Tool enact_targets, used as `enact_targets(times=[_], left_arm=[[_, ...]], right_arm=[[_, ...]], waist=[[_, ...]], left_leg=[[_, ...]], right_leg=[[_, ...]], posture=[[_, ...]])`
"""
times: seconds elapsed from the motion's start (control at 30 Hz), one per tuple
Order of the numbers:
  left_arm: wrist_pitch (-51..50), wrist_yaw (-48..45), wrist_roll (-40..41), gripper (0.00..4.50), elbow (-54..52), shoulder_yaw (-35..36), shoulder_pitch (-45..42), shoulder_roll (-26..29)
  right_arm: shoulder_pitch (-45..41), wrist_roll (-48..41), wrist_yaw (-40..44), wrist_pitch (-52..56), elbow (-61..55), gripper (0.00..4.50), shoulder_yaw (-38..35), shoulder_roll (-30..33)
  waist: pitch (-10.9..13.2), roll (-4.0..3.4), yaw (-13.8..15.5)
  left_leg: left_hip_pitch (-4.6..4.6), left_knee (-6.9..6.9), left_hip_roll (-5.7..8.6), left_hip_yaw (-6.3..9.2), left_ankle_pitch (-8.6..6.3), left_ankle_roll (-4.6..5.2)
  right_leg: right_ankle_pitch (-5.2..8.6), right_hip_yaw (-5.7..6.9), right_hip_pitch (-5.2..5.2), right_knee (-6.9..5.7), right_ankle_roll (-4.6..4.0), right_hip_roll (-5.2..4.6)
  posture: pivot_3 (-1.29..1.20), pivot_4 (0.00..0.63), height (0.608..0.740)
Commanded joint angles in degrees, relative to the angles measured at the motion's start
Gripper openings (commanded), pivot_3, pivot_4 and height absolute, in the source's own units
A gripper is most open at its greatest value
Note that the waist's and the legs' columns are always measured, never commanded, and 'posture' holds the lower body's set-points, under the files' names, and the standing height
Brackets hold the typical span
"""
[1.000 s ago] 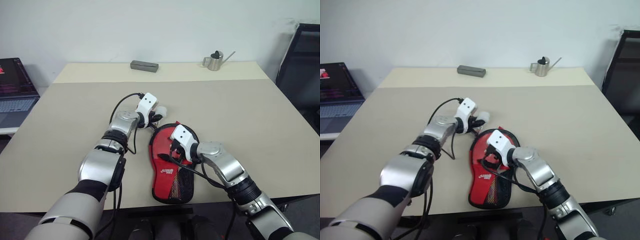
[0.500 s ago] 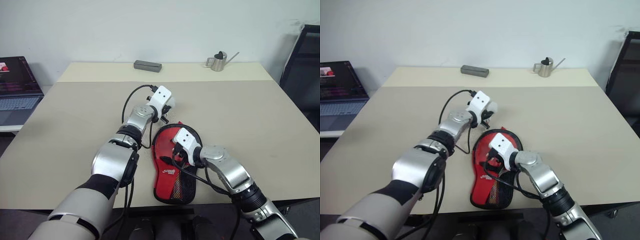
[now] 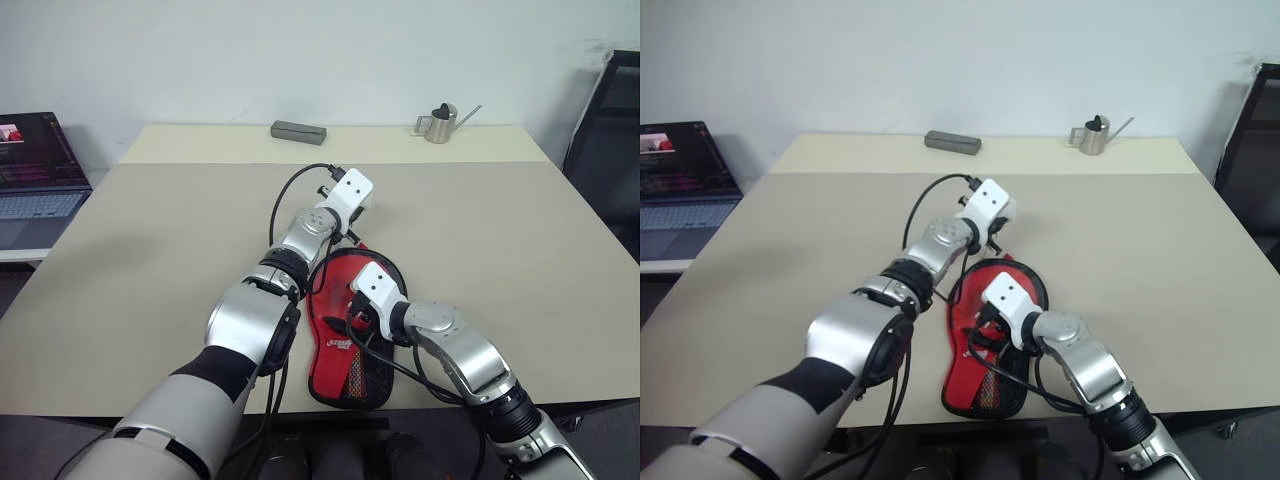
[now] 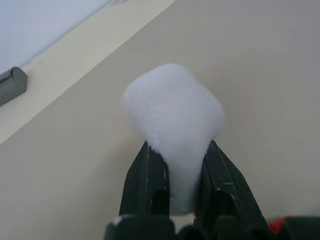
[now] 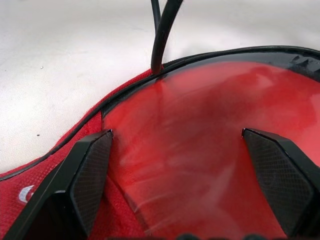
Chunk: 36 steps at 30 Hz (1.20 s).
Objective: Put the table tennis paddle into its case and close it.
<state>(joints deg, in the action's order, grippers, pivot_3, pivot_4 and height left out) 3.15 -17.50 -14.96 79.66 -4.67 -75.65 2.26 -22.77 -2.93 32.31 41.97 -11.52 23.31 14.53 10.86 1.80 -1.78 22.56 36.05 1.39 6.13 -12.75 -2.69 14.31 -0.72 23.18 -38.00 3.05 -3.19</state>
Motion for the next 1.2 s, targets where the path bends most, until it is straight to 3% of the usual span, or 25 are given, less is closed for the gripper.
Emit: enact_targets(times=[0.03, 0.33, 0.67, 1.0, 1.13, 1.2], left_arm=[[2.5, -0.2, -1.8, 0.32, -1.1, -1.2, -2.2, -1.9], [0.3, -8.8, -3.9, 0.32, -0.9, -3.4, 1.3, -4.5], [-1.6, -7.5, -2.5, 3.85, -1.2, -0.9, 1.4, -2.2], [-1.0, -5.7, 6.1, 3.85, -2.9, 9.3, -3.7, 4.2], [1.5, -11.8, 10.3, 3.85, -4.9, 12.6, -4.9, 10.1], [2.2, -19.9, 12.2, 3.85, -6.7, 13.2, -3.7, 13.7]], right_arm=[[3.6, 0.9, -0.3, 5.0, 3.7, 4.5, 3.4, 0.7], [2.5, 0.7, -0.8, 5.0, 4.5, 4.5, 2.7, 0.2], [1.1, 0.5, -0.2, 4.0, 6.4, 4.5, 2.3, 0.7], [-3.6, 1.1, 1.5, 0.2, 13.6, 4.5, 1.3, 0.9], [-4.6, 1.2, 1.9, -1.2, 15.7, 4.5, 0.7, 1.0], [-5.2, 1.1, 2.3, -1.9, 16.7, 4.5, 0.2, 1.2]], waist=[[0.0, -0.03, 0.0], [-0.4, -0.47, -0.1], [-0.5, -0.47, -0.1], [-0.5, -0.47, -0.3], [-0.5, -0.48, -0.5], [-0.5, -0.49, -0.6]], left_leg=[[0.0, 0.0, 0.0, 0.0, 0.0, 0.0], [-0.02, -0.01, 0.0, -0.02, 0.0, 0.0], [-0.05, 0.0, -0.01, -0.02, 0.0, 0.0], [-0.14, 0.01, -0.03, -0.02, 0.01, 0.0], [-0.18, 0.01, -0.03, -0.03, 0.02, -0.02], [-0.19, 0.01, -0.04, -0.03, 0.02, -0.02]], right_leg=[[0.0, 0.0, 0.0, 0.0, 0.0, 0.0], [0.0, -0.01, 0.0, 0.0, 0.0, 0.01], [0.0, -0.02, -0.02, -0.03, 0.01, 0.02], [-0.04, -0.02, -0.05, -0.08, 0.06, 0.03], [-0.05, -0.04, -0.1, -0.08, 0.08, 0.03], [-0.05, -0.04, -0.1, -0.08, 0.08, 0.03]], posture=[[0.0, 0.15, 0.74], [0.0, 0.15, 0.74], [0.0, 0.15, 0.74], [0.0, 0.15, 0.74], [0.0, 0.15, 0.74], [0.0, 0.15, 0.74]])
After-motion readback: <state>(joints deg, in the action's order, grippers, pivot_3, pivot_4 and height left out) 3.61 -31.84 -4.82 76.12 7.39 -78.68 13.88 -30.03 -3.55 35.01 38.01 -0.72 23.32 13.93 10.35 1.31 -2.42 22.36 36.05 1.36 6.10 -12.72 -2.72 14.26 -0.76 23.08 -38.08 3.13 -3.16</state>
